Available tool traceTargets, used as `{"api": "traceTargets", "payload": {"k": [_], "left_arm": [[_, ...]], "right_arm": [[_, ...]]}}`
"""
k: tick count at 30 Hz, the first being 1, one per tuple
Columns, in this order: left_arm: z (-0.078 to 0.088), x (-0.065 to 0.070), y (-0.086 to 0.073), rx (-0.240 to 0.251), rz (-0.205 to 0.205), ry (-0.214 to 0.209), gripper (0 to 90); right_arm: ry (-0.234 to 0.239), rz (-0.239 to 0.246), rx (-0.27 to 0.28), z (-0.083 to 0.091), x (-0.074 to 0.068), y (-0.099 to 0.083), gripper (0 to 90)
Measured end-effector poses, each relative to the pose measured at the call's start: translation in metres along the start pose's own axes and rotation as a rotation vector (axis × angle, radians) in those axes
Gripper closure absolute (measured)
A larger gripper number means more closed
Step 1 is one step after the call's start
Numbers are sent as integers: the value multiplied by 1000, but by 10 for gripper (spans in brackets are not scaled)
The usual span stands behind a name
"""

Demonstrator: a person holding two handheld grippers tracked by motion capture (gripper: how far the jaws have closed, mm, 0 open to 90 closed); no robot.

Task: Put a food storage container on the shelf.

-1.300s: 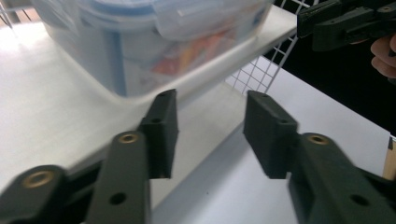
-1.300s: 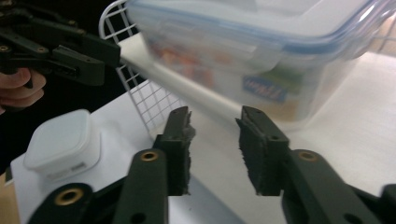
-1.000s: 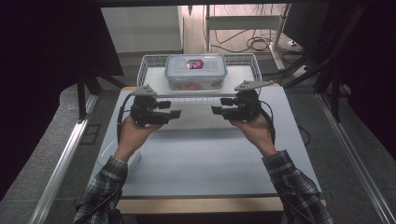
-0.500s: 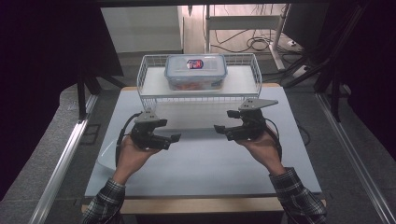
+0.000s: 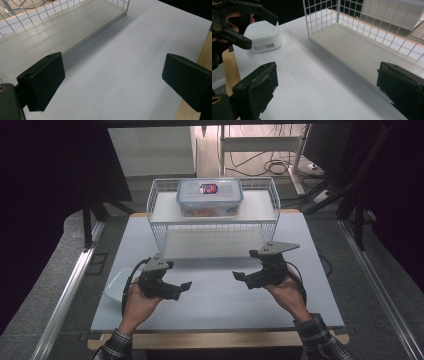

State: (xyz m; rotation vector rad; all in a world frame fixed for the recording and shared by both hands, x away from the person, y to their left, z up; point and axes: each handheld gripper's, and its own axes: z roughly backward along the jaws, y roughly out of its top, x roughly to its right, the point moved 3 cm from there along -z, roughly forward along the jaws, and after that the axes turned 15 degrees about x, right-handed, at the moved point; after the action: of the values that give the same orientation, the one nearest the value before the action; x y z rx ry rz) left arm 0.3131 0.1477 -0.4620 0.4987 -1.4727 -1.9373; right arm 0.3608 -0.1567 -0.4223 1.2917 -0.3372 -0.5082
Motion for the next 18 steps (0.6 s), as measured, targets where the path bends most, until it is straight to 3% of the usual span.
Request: {"api": "traceTargets", "payload": {"k": [6,12,18], "left_arm": [[5,9,-12,18,-10,-14,31],[7,18,-30,35,18,-30,17],[6,28,-43,31,-23,-9,21]], "right_arm": [[9,-24,-14,6,-6,-14,0],[-6,-34,-8,13,-12,-25,0],[-25,-45,-8,20,-18,-40,0]]}}
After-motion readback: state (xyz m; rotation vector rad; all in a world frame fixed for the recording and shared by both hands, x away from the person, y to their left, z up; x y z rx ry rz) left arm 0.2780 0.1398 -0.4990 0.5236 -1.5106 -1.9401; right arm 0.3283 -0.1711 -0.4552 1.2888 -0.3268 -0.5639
